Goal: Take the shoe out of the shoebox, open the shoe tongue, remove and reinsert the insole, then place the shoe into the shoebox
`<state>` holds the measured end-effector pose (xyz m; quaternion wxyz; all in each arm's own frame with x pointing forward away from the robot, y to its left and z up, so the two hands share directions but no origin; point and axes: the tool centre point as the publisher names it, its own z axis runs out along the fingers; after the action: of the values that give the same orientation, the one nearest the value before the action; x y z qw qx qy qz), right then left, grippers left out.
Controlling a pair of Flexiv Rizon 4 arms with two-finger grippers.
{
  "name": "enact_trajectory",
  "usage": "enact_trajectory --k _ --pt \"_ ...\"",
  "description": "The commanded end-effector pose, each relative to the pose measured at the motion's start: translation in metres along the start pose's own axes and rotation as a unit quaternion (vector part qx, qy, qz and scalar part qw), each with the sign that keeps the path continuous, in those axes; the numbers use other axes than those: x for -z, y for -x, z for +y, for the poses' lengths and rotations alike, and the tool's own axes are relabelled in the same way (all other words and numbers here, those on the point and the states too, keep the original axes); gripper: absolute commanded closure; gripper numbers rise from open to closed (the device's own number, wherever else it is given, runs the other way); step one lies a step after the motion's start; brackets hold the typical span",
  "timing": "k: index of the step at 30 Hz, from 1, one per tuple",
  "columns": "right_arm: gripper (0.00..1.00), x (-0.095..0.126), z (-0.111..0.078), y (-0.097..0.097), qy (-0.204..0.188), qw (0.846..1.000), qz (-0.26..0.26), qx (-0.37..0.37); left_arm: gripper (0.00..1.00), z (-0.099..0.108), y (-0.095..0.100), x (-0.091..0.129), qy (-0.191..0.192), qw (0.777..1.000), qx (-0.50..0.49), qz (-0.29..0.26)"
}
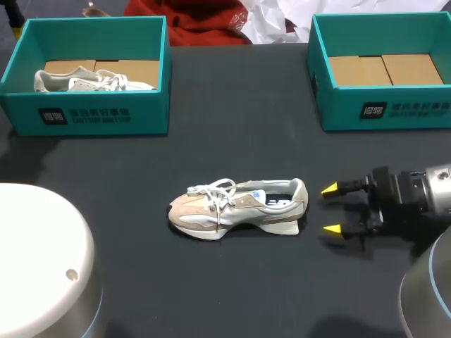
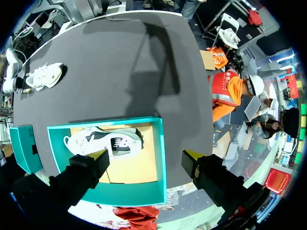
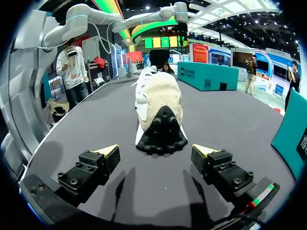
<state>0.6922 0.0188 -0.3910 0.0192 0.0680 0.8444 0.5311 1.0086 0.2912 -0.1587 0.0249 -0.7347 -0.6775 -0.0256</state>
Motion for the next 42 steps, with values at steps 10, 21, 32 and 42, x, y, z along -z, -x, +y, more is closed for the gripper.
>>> enact_trajectory --k 10,21,32,42 --pt "0.0 -0.011 0.003 0.008 0.009 1.0 -0.006 0.01 0.0 0.0 0.0 0.0 0.0 1.0 0.0 0.001" --pt "0.0 -0.023 0.007 0.009 0.011 1.0 0.003 0.018 0.0 0.0 0.0 0.0 0.0 1.0 0.0 0.001" --pt "0.0 -0.037 0.01 0.013 0.012 0.999 0.012 0.027 0.0 0.0 0.0 0.0 0.0 1.0 0.0 0.001" --pt "0.0 -0.043 0.012 0.014 0.014 0.999 0.017 0.028 0.0 0.0 0.0 0.0 0.0 1.0 0.0 0.001"
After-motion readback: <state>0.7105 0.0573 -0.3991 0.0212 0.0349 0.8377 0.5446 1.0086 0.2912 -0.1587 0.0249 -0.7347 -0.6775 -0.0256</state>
